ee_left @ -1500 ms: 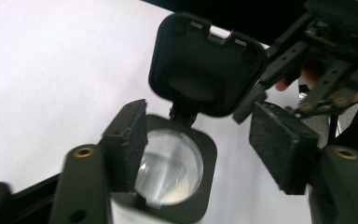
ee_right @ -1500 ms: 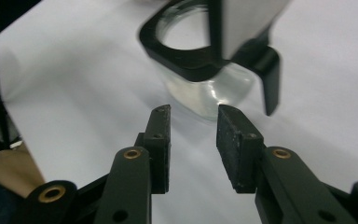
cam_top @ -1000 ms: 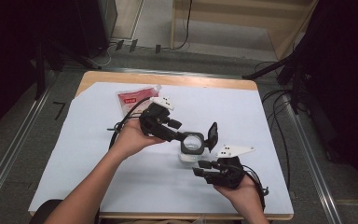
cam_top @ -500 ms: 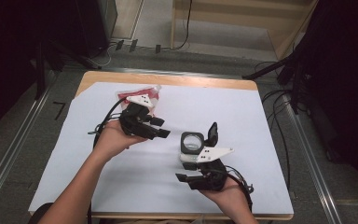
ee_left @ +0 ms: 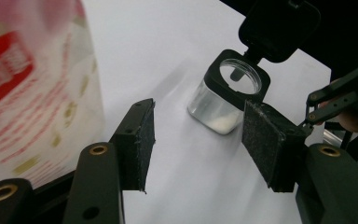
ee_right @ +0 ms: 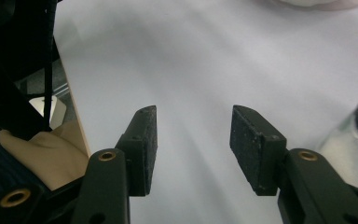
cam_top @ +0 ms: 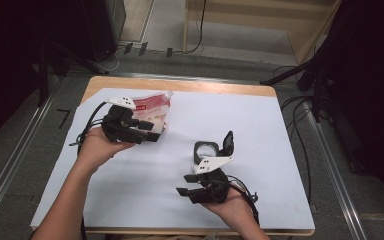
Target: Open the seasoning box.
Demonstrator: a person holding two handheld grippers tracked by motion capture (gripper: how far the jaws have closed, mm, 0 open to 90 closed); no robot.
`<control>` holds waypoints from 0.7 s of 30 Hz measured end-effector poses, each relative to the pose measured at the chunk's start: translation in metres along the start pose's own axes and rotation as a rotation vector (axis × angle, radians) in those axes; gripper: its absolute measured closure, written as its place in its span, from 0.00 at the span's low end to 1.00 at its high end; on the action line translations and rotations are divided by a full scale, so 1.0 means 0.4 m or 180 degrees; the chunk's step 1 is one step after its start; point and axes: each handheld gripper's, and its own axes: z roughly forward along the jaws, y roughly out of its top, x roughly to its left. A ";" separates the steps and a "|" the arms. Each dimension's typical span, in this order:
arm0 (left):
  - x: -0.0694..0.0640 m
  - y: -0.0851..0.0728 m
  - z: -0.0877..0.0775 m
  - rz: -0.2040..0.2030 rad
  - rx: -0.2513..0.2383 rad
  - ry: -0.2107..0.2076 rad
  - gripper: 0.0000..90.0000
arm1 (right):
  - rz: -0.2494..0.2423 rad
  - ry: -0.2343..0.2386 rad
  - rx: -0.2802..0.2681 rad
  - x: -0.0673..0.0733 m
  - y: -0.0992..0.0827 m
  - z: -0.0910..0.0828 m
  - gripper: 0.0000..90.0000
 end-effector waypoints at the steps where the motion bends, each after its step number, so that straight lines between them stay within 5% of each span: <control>1: 0.002 -0.001 -0.004 -0.0024 -0.0001 0.0007 0.51 | -0.0020 0.0009 0.0009 0.001 0.001 0.006 0.58; 10: 0.028 -0.018 -0.024 -0.0060 0.0062 0.0018 0.51 | 0.0006 0.0088 0.0011 0.005 0.031 0.039 0.58; 21: 0.061 -0.040 -0.056 -0.0140 0.0061 0.0181 0.51 | -0.0023 0.0043 0.0058 -0.014 0.056 0.085 0.59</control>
